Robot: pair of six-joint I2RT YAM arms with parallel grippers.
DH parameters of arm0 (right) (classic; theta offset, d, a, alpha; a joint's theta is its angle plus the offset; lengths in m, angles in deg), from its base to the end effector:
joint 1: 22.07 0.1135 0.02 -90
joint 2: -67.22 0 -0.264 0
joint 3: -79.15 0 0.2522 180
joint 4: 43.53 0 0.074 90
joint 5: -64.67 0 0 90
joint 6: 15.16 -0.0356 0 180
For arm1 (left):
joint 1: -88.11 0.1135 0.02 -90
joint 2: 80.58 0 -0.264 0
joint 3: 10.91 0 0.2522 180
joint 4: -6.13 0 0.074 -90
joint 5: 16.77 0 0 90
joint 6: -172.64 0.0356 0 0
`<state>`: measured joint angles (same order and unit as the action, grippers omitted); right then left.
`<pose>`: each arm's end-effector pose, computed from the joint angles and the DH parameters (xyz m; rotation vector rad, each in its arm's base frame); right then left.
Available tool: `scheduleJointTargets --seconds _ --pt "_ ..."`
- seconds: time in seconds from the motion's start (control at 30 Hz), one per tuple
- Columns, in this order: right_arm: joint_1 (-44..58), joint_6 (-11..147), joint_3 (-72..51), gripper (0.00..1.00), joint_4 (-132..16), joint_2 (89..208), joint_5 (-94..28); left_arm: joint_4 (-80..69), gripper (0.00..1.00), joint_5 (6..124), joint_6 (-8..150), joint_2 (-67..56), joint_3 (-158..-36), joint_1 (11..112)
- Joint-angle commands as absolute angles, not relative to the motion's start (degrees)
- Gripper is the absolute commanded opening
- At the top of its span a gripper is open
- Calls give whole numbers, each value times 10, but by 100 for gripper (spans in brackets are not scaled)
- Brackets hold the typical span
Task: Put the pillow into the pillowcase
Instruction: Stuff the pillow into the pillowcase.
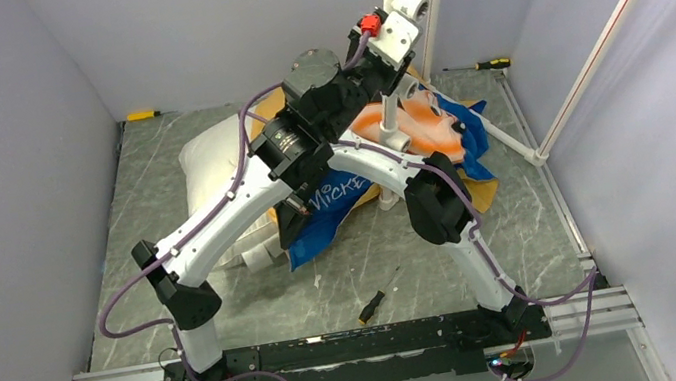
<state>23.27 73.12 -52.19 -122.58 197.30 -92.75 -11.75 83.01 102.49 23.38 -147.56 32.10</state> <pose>0.3004 0.3508 0.2354 1.0466 -2.1563 -1.5645 0.2294 -0.3294 0.5338 0.6958 1.1314 -0.4247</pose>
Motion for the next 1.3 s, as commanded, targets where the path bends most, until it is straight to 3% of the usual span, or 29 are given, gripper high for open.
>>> scheduleJointTargets --seconds 0.0,0.13,0.2,0.4,0.67,0.9,1.07,1.27 --pt "261 702 -501 0 -1233 1973 -926 -147 6 849 1203 234 -1499 344" --pt "261 697 -496 0 -1226 1969 -924 -157 42 829 1175 217 -1475 344" --pt "261 699 -499 0 -1229 1970 -923 -149 56 825 1165 202 -1458 344" --pt "261 706 -511 0 -1242 1979 -923 -151 83 820 1153 167 -1431 343" --pt "261 709 -520 0 -1246 1985 -924 -139 99 817 1110 88 -1338 352" --pt "261 701 -547 0 -1243 1995 -921 -155 100 812 985 -2 -1248 418" --pt "261 668 -565 0 -1206 1989 -914 -296 99 886 890 -52 -1227 510" --pt "258 574 -522 0 -1089 1958 -913 -446 99 1054 747 -130 -1174 615"
